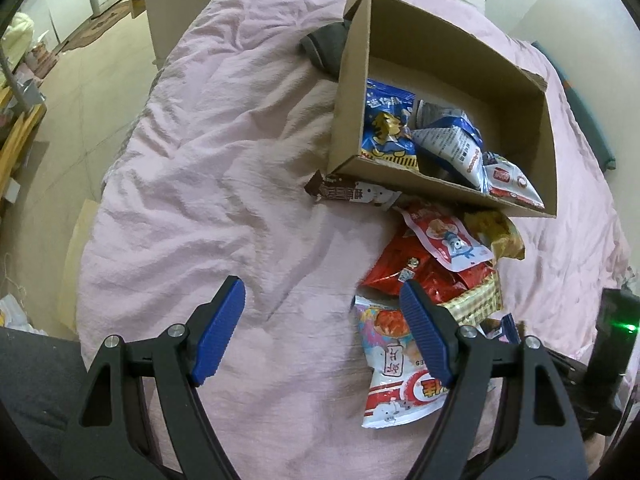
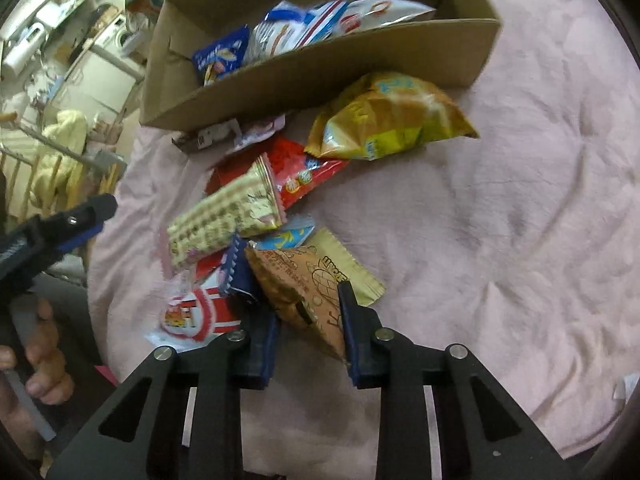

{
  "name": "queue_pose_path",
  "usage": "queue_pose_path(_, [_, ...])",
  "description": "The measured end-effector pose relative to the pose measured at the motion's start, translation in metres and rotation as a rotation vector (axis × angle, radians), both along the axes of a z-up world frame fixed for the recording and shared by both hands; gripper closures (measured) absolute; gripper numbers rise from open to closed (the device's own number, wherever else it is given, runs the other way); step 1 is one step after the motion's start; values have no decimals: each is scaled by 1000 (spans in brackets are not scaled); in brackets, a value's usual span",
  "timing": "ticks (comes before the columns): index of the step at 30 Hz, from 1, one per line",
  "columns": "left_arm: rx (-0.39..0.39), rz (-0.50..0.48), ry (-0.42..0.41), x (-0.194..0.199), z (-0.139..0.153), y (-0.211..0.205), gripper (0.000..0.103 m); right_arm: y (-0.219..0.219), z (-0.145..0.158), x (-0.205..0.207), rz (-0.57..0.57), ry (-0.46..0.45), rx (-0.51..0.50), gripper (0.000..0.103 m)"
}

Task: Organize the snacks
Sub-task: 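Grasp the brown wafer packet with the right tool and lift it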

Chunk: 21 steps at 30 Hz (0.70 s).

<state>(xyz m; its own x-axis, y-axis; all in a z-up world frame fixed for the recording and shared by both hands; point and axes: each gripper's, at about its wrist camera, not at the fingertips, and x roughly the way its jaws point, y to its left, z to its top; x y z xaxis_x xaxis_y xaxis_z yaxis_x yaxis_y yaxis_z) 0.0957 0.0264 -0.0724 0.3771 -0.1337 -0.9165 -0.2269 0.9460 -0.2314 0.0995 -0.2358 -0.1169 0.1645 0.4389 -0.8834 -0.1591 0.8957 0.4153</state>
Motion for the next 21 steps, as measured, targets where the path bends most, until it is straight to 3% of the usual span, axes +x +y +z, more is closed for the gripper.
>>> queue_pose_path(5, [2, -11, 15, 0, -3, -4, 26, -40, 25, -1, -152, -93, 65, 75])
queue_pose_path(8, [5, -39, 19, -2, -7, -11, 26, -62, 36, -2, -252, -132, 165, 75])
queue_pose_path(14, [-18, -99, 56, -6, -19, -31, 26, -67, 39, 3, -281, -123, 344, 75])
queue_pose_path(21, [-148, -80, 160, -11, -43, -52, 26, -66, 46, 8, -304, -141, 345, 75])
